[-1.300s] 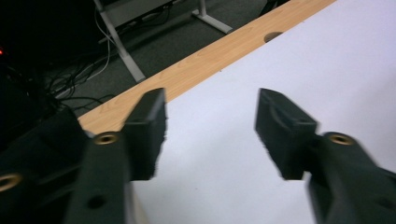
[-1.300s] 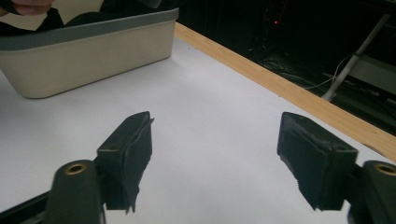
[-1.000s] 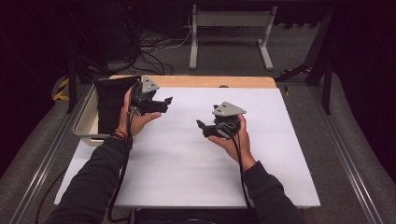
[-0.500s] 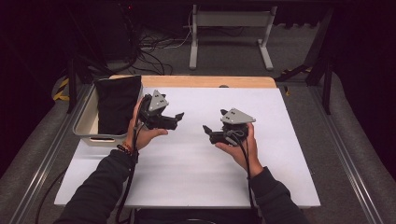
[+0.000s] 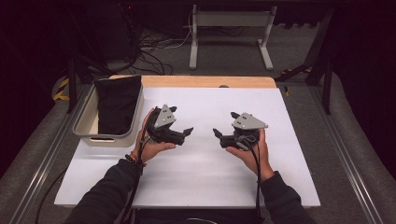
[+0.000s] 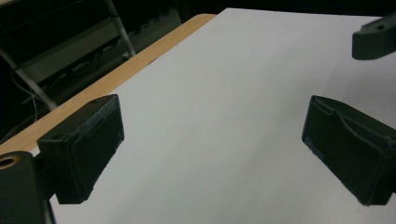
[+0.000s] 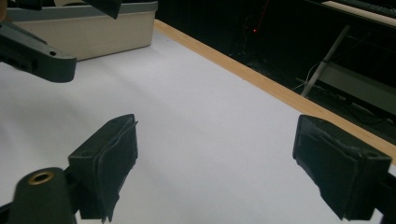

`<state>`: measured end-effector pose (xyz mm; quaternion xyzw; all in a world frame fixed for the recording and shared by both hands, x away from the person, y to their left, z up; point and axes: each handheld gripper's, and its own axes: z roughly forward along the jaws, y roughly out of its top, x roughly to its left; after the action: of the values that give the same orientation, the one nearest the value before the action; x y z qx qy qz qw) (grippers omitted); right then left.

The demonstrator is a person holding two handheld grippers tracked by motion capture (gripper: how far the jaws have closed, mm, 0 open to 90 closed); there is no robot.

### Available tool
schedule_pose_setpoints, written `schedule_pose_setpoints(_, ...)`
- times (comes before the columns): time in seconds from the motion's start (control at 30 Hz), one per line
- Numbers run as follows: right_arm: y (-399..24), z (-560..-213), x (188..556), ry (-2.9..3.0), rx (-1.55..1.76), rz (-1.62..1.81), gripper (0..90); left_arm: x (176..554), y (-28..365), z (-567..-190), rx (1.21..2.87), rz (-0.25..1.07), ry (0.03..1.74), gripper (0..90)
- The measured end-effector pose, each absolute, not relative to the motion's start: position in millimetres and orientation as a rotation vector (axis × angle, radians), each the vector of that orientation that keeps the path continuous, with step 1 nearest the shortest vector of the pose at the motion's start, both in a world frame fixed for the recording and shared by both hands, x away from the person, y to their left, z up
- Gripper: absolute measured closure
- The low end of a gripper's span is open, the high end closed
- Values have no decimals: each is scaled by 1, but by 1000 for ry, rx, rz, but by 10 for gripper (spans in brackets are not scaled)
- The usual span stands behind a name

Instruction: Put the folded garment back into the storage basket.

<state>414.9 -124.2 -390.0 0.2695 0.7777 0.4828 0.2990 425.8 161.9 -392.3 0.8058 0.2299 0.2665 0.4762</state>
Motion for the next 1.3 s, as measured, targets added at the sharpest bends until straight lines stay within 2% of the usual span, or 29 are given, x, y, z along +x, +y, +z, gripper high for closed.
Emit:
schedule_pose_setpoints(0.1, -130, -392, 410, 2063, 716, 1261, 145, 419, 160, -397, 1961, 616, 545, 67)
schedule_pose_setpoints(0.57, -161, -412, 389, 2031, 759, 1274, 151, 391, 168, -421, 1975, 635, 500, 89)
schedule_pose_setpoints(1.3, -159, -435, 354, 2101, 677, 1261, 153, 353, 201, -449, 2058, 664, 543, 89)
